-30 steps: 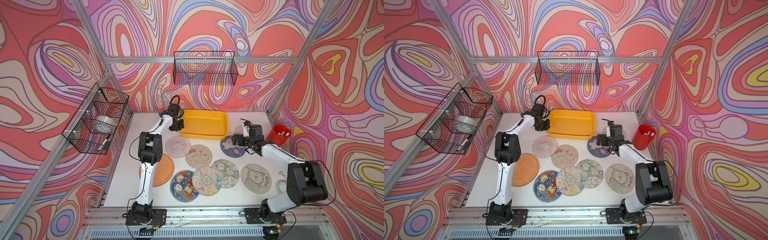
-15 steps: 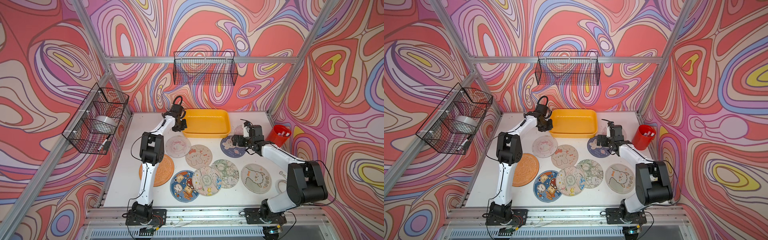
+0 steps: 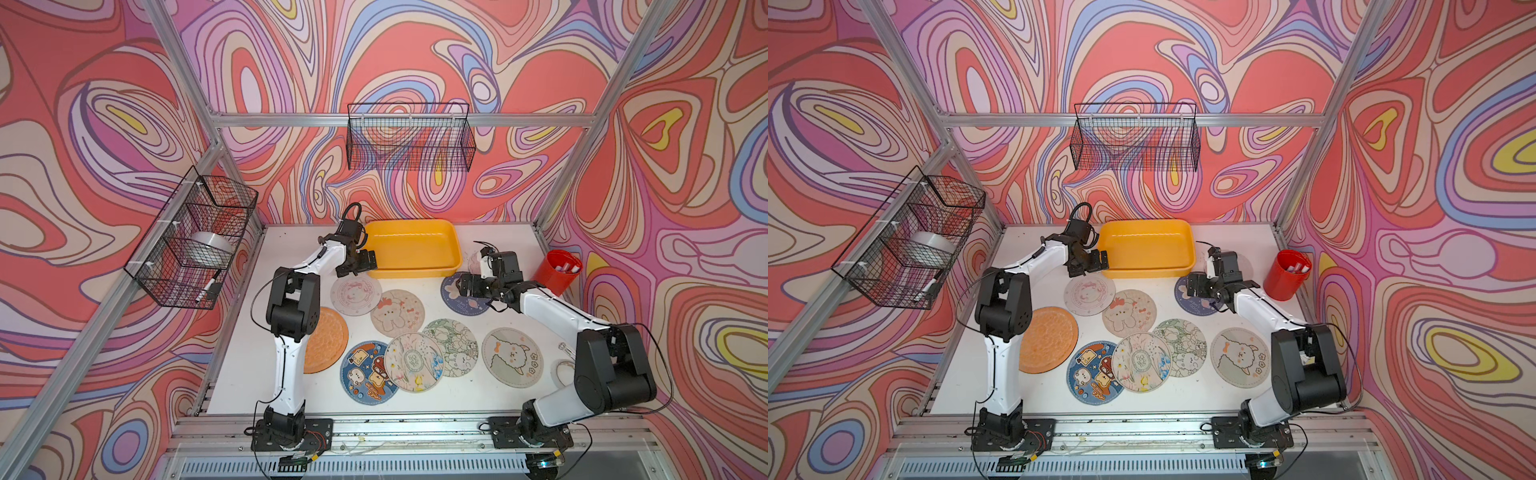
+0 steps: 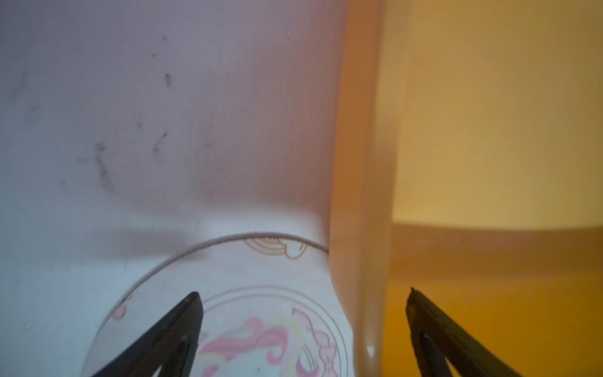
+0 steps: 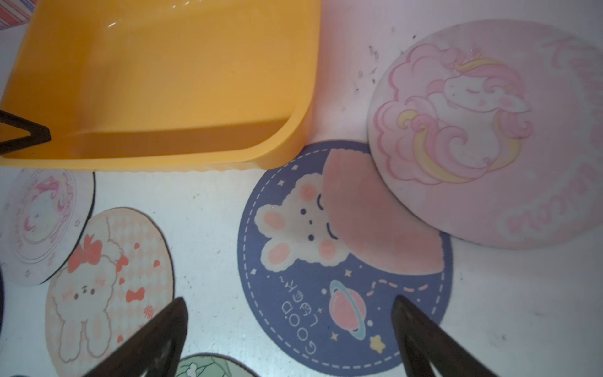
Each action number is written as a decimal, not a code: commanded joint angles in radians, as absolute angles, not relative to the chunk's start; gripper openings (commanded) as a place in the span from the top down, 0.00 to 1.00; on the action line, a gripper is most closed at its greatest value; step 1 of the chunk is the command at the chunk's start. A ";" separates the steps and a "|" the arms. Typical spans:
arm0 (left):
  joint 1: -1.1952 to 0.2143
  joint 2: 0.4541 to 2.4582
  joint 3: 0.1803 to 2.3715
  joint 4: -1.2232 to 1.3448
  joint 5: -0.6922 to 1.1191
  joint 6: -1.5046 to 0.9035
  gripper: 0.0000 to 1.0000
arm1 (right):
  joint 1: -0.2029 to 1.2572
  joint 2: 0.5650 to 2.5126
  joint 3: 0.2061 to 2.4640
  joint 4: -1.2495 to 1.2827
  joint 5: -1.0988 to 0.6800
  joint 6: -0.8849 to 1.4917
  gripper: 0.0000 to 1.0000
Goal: Put the coasters into the storage box
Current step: Move the storage box to the center of the board, then pick up the coaster from the center of the board.
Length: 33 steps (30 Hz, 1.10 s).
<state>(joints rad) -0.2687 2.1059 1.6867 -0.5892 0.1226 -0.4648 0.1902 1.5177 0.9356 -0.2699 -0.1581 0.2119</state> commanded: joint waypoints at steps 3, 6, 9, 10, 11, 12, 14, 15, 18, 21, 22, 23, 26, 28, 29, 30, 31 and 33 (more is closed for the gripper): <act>-0.284 1.858 1.462 -0.508 0.097 -0.491 0.00 | 0.254 1.490 0.951 -0.349 -0.217 0.282 0.02; -0.295 1.743 1.326 -0.512 0.077 -0.489 0.00 | 0.292 1.505 0.965 -0.367 -0.225 0.297 0.02; -0.317 1.654 1.203 -0.512 0.086 -0.512 0.01 | 0.335 1.548 1.004 -0.399 -0.233 0.301 0.01; -0.335 1.633 1.165 -0.512 0.086 -0.524 0.02 | 0.352 1.566 1.019 -0.410 -0.231 0.301 0.02; -0.350 1.619 1.136 -0.509 0.086 -0.537 0.03 | 0.366 1.582 1.034 -0.417 -0.228 0.302 0.02; -0.370 1.609 1.105 -0.499 0.090 -0.556 0.05 | 0.382 1.603 1.047 -0.424 -0.223 0.306 0.02; -0.406 1.603 1.055 -0.477 0.104 -0.595 0.11 | 0.407 1.637 1.072 -0.432 -0.225 0.315 0.02; -0.424 1.605 1.035 -0.460 0.115 -0.619 0.13 | 0.420 1.654 1.086 -0.436 -0.225 0.321 0.02; -0.464 1.626 1.019 -0.432 0.125 -0.649 0.19 | 0.457 1.700 1.122 -0.448 -0.224 0.337 0.02; -0.470 1.649 1.049 -0.442 0.127 -0.649 0.25 | 0.488 1.743 1.157 -0.467 -0.222 0.349 0.02; -0.470 1.661 1.057 -0.443 0.134 -0.649 0.26 | 0.495 1.757 1.167 -0.473 -0.224 0.352 0.02; -0.472 1.680 1.070 -0.449 0.146 -0.649 0.28 | 0.500 1.765 1.176 -0.480 -0.225 0.355 0.02; -0.474 1.722 1.102 -0.472 0.159 -0.636 0.32 | 0.513 1.815 1.197 -0.492 -0.226 0.363 0.02; -0.475 1.735 1.112 -0.479 0.156 -0.632 0.33 | 0.517 1.829 1.205 -0.497 -0.229 0.371 0.02; -0.475 1.742 1.114 -0.476 0.160 -0.633 0.34 | 0.520 1.836 1.208 -0.501 -0.231 0.375 0.02; -0.476 1.750 1.116 -0.472 0.167 -0.638 0.35 | 0.521 1.840 1.210 -0.502 -0.232 0.379 0.02; -0.479 1.757 1.116 -0.468 0.172 -0.642 0.36 | 0.523 1.846 1.211 -0.505 -0.231 0.383 0.02; -0.490 1.771 1.108 -0.457 0.172 -0.656 0.37 | 0.526 1.852 1.213 -0.511 -0.230 0.389 0.02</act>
<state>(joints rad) -0.4767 1.7454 1.0958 -0.4629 0.1612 -0.6273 0.5167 1.8347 1.1904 -0.4911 -0.2279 0.3687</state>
